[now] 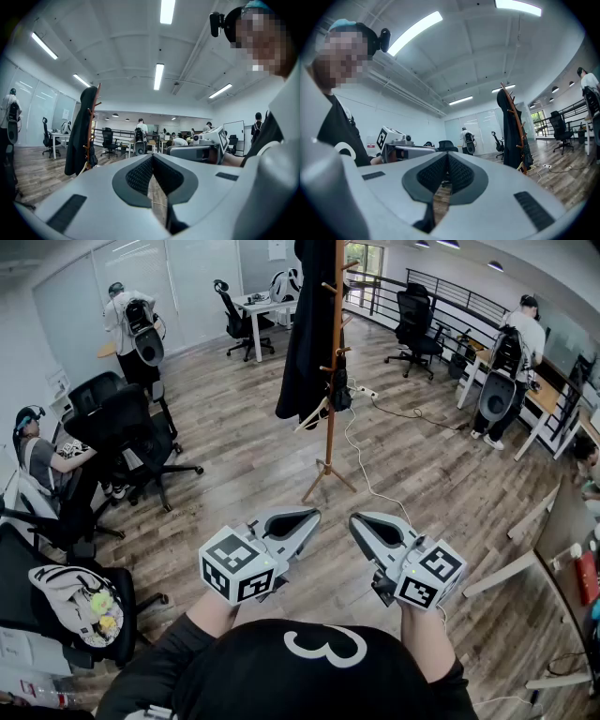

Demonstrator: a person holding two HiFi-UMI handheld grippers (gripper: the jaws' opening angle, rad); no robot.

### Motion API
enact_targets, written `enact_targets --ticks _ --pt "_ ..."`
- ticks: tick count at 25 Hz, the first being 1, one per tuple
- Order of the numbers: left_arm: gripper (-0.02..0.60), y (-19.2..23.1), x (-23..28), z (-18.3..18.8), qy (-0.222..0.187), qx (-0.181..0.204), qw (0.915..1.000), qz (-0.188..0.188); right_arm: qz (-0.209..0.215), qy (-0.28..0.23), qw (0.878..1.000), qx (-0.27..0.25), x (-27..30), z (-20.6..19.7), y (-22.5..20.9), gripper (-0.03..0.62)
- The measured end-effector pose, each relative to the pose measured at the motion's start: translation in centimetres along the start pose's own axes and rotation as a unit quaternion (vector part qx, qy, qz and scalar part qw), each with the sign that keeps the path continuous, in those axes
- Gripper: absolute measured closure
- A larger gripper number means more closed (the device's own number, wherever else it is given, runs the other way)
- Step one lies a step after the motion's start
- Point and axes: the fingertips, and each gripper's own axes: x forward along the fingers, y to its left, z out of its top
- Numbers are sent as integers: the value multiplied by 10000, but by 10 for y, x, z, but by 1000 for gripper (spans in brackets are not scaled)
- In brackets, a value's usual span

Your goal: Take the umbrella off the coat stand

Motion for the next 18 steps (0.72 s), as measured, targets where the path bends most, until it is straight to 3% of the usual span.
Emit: enact_targets --ticks 10,18 --pt "566 -27 6 -8 65 113 9999 -63 129 -84 9999 76 -22 -5 4 568" --pt "566 -21 24 -23 199 5 9997 -107 122 -78 9996 246 -22 -22 -12 566"
